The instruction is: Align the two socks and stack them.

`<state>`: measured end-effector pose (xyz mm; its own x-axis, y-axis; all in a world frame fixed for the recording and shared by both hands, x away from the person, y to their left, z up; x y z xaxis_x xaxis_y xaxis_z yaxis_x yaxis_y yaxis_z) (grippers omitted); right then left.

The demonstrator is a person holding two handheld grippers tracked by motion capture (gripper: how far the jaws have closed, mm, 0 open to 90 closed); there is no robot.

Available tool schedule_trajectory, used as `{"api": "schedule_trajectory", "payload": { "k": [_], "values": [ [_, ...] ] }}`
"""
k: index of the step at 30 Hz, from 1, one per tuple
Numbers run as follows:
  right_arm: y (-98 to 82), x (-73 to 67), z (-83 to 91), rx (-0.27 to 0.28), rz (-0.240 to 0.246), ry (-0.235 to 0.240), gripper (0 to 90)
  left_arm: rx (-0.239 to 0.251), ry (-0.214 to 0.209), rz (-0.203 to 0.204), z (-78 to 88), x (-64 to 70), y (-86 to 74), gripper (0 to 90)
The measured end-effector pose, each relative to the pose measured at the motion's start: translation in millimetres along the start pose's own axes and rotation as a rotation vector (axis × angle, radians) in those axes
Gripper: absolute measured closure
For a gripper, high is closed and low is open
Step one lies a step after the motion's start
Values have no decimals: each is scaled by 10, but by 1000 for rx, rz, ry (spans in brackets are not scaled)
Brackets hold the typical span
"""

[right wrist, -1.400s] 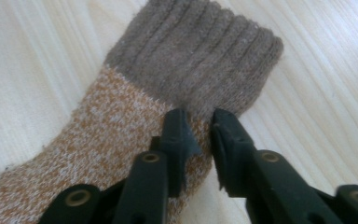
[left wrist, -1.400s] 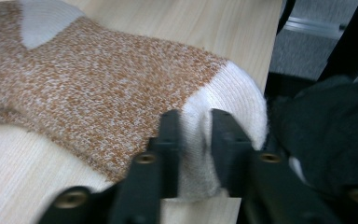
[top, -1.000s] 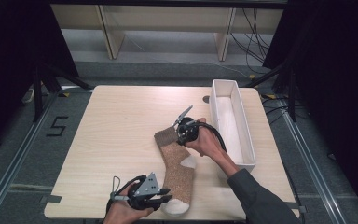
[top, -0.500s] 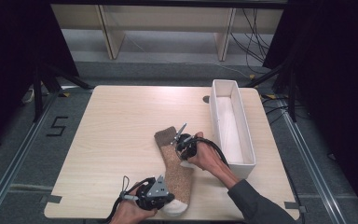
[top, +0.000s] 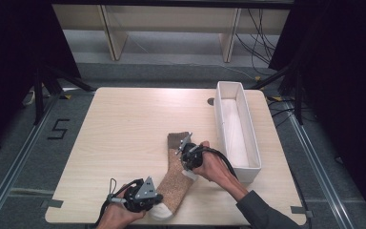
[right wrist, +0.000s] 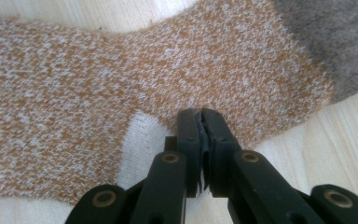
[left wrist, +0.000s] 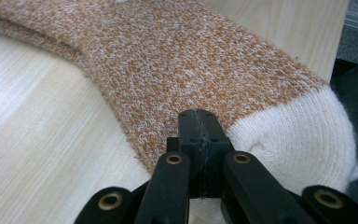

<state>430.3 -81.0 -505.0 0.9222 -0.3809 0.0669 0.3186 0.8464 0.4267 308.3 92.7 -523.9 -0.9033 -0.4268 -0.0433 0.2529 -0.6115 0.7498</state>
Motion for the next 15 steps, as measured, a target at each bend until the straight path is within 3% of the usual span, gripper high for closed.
{"api": "schedule_trajectory", "payload": {
  "k": [6, 10, 12, 15],
  "values": [
    [-20, -27, 2, 28, -25, -4, 872, -9, 10, -1, 24, -32, -21, 898],
    [-40, -65, 6, 52, -10, 15, 881, -13, 28, 10, 71, -81, -63, 898],
    [-51, -109, 9, 67, -36, 29, 882, -18, 39, 10, 102, -123, -89, 898],
    [-58, -170, 2, 89, -24, 44, 888, -19, 63, 20, 158, -187, -144, 898]
  ]
}}
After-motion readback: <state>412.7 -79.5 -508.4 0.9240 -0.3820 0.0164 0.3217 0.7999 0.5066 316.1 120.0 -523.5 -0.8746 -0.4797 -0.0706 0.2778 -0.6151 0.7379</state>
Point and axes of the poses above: each handheld gripper's, and its own axes: z roughly backward along the jaws, y roughly out of its top, x roughly to its right, the point moved 4 cm from there along -z, roughly forward along the jaws, and after that the axes turned 6 degrees about x, right-handed, at the moved point
